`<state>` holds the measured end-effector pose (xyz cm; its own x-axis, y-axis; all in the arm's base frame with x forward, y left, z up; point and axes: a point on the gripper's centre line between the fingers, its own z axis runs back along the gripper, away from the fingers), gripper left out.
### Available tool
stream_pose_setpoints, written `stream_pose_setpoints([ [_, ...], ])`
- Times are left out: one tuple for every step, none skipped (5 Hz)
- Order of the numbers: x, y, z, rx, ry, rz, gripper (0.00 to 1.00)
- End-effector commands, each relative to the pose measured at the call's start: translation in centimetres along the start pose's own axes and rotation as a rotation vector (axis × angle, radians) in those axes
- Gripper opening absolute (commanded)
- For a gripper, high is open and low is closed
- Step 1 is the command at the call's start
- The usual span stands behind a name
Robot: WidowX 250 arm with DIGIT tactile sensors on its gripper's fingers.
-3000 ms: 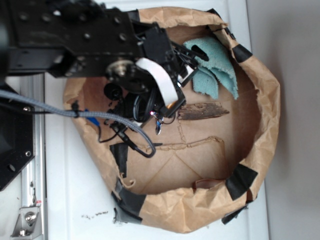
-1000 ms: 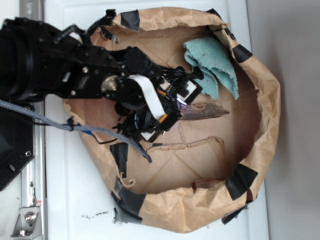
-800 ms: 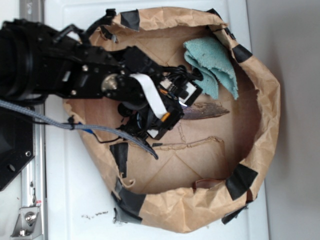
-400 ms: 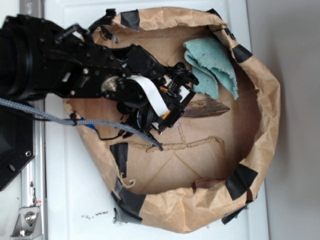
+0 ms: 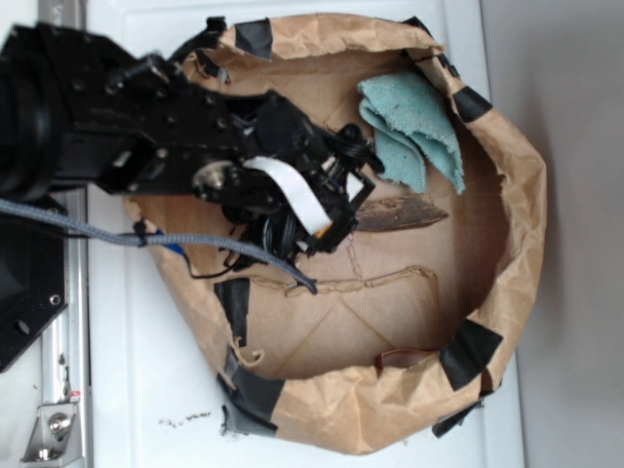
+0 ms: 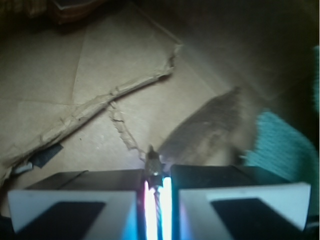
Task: Grab the silver keys.
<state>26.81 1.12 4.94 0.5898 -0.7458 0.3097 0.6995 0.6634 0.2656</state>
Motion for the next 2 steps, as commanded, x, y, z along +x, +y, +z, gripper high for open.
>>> stream_pose_setpoints([
  [3.6, 5.5, 8.4, -0.099, 0.225, 0.15, 0.0],
  [3.6, 7.2, 13.1, -0.232, 0.151, 0.172, 0.0],
])
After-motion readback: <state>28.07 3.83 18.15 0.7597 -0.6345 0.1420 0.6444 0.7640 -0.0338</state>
